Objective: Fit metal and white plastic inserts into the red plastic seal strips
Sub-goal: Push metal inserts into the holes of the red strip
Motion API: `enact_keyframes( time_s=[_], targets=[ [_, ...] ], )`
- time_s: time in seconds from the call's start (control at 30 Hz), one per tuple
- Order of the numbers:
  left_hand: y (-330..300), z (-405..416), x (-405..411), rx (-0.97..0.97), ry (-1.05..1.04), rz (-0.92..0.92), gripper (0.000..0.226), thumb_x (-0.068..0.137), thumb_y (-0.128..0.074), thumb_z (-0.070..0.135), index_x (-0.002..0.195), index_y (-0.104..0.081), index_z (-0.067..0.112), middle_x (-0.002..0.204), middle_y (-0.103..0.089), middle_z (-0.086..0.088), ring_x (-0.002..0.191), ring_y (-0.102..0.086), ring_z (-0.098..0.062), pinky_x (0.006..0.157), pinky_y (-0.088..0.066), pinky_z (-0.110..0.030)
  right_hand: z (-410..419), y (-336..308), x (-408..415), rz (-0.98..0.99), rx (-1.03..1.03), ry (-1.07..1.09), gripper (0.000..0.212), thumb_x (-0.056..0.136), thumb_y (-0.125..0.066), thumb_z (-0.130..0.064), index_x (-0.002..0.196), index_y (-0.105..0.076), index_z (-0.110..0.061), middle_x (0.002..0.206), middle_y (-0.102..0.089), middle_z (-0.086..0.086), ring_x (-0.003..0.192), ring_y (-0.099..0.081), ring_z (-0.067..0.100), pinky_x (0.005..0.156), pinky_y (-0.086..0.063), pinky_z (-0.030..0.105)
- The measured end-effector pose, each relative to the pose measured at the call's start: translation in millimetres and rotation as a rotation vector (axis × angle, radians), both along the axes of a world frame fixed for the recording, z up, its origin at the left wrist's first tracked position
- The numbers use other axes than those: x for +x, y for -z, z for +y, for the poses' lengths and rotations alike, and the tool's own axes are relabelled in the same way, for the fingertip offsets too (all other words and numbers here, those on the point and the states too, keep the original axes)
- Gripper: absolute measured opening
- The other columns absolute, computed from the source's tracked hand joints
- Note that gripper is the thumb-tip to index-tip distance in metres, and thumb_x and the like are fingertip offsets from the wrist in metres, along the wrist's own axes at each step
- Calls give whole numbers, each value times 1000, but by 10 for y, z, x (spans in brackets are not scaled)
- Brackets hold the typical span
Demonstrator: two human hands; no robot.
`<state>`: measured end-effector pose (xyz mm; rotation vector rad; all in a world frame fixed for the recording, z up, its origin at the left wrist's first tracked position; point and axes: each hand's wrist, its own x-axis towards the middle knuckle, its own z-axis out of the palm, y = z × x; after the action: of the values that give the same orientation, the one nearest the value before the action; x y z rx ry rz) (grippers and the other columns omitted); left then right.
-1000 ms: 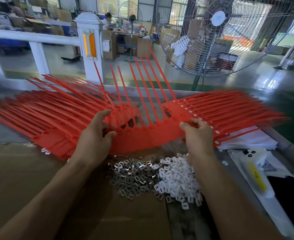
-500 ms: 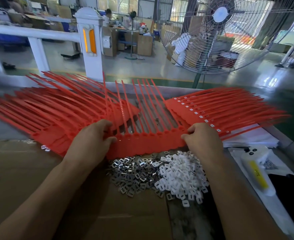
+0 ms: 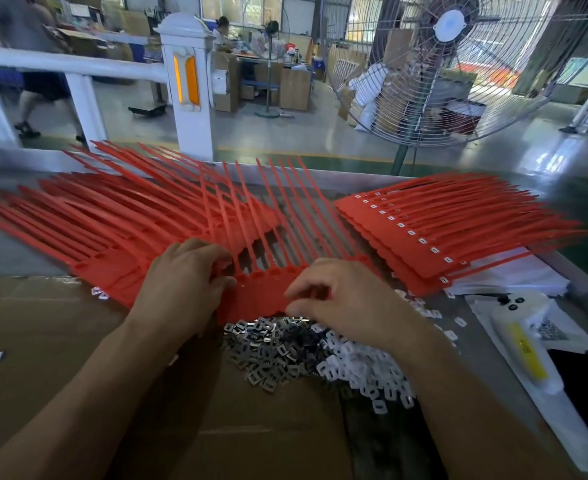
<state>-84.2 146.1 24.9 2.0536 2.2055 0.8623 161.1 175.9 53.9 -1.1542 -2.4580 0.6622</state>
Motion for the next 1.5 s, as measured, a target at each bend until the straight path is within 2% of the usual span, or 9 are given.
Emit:
enact_keyframes(
  time_s=[0.1, 0.17, 0.4, 0.57, 0.73, 0.87, 1.07, 1.3, 1.5],
  targets=[
    [3, -3, 13, 17, -10, -13, 35, 85, -78, 30, 119, -72, 28, 124, -64, 3, 117, -54, -26, 100, -42, -45, -71, 30, -160, -149, 20, -148, 43, 83, -77, -57, 119, -74, -33, 112, -63, -15, 106, -57, 2, 95, -49, 30],
    [5, -9, 19, 22, -2, -23, 34, 86, -76, 30, 120, -71, 27, 125, -64, 4, 118, -54, -24, 101, -43, -46, -107, 42, -217, -185, 25, -176, 46, 84, -76, -57, 123, -71, -34, 119, -61, -13, 115, -54, 7, 101, -46, 34],
    [-14, -26, 59, 28, 31, -65, 34, 89, -74, 25, 122, -70, 26, 128, -65, 5, 123, -55, -21, 108, -42, -50, -161, 64, -265, -96, 49, -184, 15, 90, -77, -34, 104, -78, -29, 101, -62, -14, 98, -57, 4, 90, -46, 30],
    [-38, -61, 63, 65, 40, -90, 25, 91, -71, 25, 116, -72, 26, 122, -66, 6, 117, -57, -20, 104, -45, -48, -172, 81, -269, -26, 48, -169, 3, 91, -77, -30, 94, -77, -29, 96, -63, -15, 94, -59, 2, 90, -49, 33],
    [-88, -104, 95, 133, 85, -147, 17, 93, -68, 27, 110, -73, 28, 109, -64, 13, 105, -58, -9, 89, -45, -29, -168, 84, -244, 65, 32, -158, 5, 91, -77, -23, 93, -75, -27, 95, -67, -17, 91, -63, 1, 84, -51, 21],
    [-118, -120, 120, 156, 123, -216, 13, 94, -68, 24, 103, -74, 32, 101, -65, 20, 94, -59, 2, 79, -38, -11, -158, 78, -214, 93, -45, -165, 6, 94, -76, -23, 99, -79, -24, 99, -71, -14, 95, -66, 2, 90, -53, 26],
    [-125, -145, 119, 166, 167, -309, 16, 94, -68, 23, 94, -73, 38, 91, -67, 31, 92, -59, 13, 71, -39, -2, -145, 73, -201, 168, -151, -130, 13, 95, -74, -17, 104, -80, -24, 101, -71, -13, 98, -67, 1, 93, -52, 22],
    [-106, -149, 81, 166, 230, -355, 13, 94, -67, 25, 96, -74, 35, 95, -68, 30, 90, -63, 7, 72, -44, -14, -136, 98, -183, 203, -180, -43, 12, 94, -75, -20, 98, -79, -31, 95, -74, -21, 91, -69, -4, 81, -49, 16],
    [-129, -162, 137, 160, 400, -384, 12, 90, -68, 30, 99, -73, 35, 96, -71, 22, 90, -67, -7, 72, -49, -19, -86, 131, -169, 462, -279, 172, 4, 91, -78, -32, 91, -76, -35, 83, -75, -14, 74, -67, -3, 65, -49, 13]
  ],
)
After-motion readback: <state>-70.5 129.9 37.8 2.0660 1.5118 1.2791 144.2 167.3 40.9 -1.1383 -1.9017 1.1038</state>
